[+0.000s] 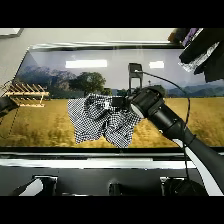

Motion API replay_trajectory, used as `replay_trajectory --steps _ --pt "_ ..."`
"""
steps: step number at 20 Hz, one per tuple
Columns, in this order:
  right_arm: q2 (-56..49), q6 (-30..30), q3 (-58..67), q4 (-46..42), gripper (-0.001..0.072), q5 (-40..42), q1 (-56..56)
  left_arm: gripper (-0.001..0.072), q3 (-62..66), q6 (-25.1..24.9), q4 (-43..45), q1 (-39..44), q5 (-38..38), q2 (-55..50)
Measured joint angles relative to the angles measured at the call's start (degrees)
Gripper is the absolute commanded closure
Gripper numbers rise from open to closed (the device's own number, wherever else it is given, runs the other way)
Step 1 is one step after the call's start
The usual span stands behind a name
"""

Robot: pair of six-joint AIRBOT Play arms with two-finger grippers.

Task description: Fold the clothes and pants, and hang the long-sleeved shirts on hangers.

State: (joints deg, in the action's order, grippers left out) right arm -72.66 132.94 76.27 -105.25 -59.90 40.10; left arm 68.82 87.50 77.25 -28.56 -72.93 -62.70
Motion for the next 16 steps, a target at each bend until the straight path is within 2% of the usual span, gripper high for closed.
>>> replay_trajectory --steps 5,10,16 --pt "0.0 -0.4 0.0 0.0 0.0682 -2.6 0.0 0.0016 -1.6 -0.1 -2.6 -13.8 5.4 -3.2" --pt "0.0 -0.7 0.0 0.0 0.0682 -5.5 0.0 0.0016 -1.7 -6.8 -8.2 -25.4 7.7 -10.6" --pt "0.0 -0.6 0.0 0.0 0.0682 -8.6 0.0 0.0016 0.8 -15.0 -10.0 -30.4 10.2 -18.8"
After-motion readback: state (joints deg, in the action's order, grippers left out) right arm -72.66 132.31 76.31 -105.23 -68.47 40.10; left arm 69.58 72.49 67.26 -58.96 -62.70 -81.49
